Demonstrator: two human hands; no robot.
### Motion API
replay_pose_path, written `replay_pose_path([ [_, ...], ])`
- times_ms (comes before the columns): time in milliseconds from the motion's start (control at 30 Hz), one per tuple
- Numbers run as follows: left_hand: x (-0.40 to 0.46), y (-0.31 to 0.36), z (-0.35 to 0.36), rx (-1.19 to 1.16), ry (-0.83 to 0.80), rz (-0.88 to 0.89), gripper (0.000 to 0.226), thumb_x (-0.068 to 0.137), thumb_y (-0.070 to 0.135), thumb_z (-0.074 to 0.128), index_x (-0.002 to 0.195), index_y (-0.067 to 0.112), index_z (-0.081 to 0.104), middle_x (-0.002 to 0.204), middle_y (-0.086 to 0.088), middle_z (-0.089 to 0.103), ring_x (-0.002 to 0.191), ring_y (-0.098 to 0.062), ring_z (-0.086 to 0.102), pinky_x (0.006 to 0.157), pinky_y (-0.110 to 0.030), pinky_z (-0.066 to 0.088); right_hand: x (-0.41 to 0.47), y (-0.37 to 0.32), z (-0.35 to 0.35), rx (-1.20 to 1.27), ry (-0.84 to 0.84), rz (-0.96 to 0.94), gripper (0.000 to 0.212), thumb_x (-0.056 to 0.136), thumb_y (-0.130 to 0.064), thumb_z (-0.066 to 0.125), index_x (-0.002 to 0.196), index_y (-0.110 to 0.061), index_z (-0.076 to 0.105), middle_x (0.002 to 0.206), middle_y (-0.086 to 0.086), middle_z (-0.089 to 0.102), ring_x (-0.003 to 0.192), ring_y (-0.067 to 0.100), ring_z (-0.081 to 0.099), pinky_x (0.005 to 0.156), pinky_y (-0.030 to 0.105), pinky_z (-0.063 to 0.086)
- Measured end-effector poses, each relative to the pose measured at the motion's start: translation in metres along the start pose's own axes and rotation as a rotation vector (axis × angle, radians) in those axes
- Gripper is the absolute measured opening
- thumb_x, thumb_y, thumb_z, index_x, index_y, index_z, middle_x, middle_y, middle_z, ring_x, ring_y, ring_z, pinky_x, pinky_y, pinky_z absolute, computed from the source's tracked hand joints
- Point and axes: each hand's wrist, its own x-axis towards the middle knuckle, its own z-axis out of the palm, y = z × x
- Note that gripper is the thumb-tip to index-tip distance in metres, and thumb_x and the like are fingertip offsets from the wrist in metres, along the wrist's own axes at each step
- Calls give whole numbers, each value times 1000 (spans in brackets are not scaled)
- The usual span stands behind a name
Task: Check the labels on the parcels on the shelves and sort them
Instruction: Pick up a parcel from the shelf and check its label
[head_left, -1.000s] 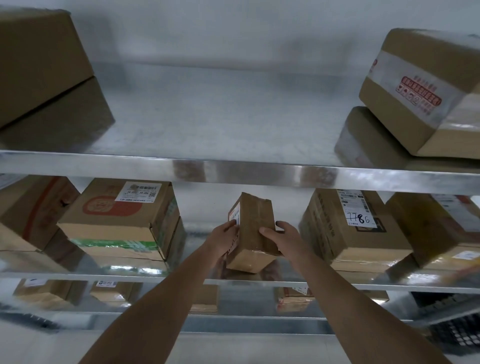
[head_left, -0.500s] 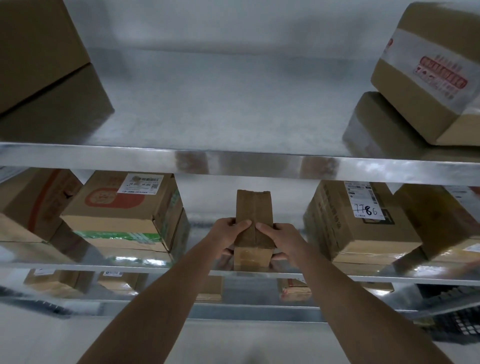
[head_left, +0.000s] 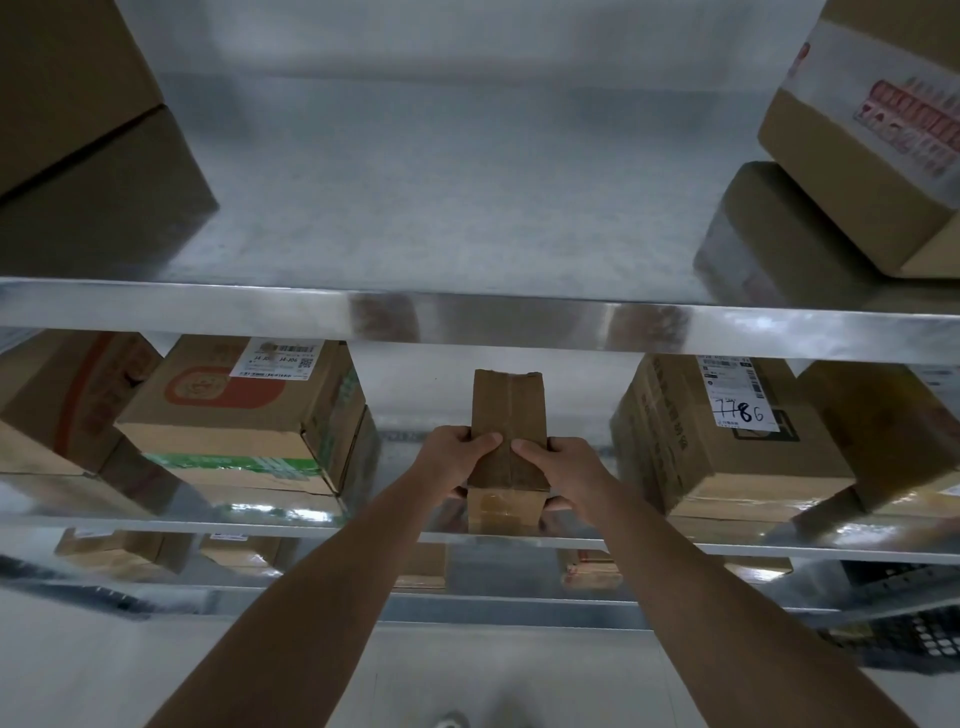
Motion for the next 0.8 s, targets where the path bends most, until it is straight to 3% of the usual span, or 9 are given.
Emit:
replay_pose_path([
  [200, 1, 1, 0, 10, 3, -11, 46, 99, 34, 64, 135, 6, 59, 114, -9, 65, 94, -28, 62, 85, -47, 58, 2, 0, 0, -5, 11, 8, 30, 96, -37, 68, 112, -13, 59, 111, 8, 69, 99, 29, 68, 82, 45, 59],
  [333, 0, -1, 1, -11, 6, 20, 44, 99, 36, 63, 133, 8, 59, 106, -5, 63, 95, -27, 62, 88, -47, 58, -2, -1, 2, -39, 16, -29, 31, 97, -39, 65, 113, -14, 58, 103, 4, 67, 91, 23, 66, 74, 39, 60],
  [467, -2, -3, 2, 11, 12, 41, 45, 100, 38, 61, 135, 9, 58, 106, -5, 61, 94, -26, 61, 86, -44, 58, -5, 2, 3, -35, 32, -26, 32, 97, -40, 65, 114, -13, 59, 103, 4, 67, 93, 24, 66, 82, 42, 60],
  [567, -5, -4, 1, 12, 20, 40, 47, 100, 40, 61, 136, 10, 58, 109, -6, 62, 96, -27, 62, 87, -45, 58, -9, 0, 3, -20, 36, -12, 41, 96, -40, 66, 123, -10, 60, 107, 5, 67, 91, 22, 65, 74, 37, 59],
  [700, -8, -6, 5, 43, 57, 65, 48, 100, 44, 60, 132, 9, 61, 107, -6, 64, 105, -32, 67, 94, -48, 58, -11, 1, 5, -1, 42, 0, 47, 96, -41, 66, 128, -8, 60, 109, 5, 66, 92, 23, 65, 77, 36, 58],
  [800, -10, -6, 8, 60, 91, 60, 50, 99, 48, 59, 126, 6, 64, 103, -6, 65, 106, -33, 68, 95, -47, 57, -12, 0, 5, 17, 33, 19, 49, 96, -43, 66, 129, -9, 59, 97, 0, 65, 82, 16, 63, 66, 31, 55],
])
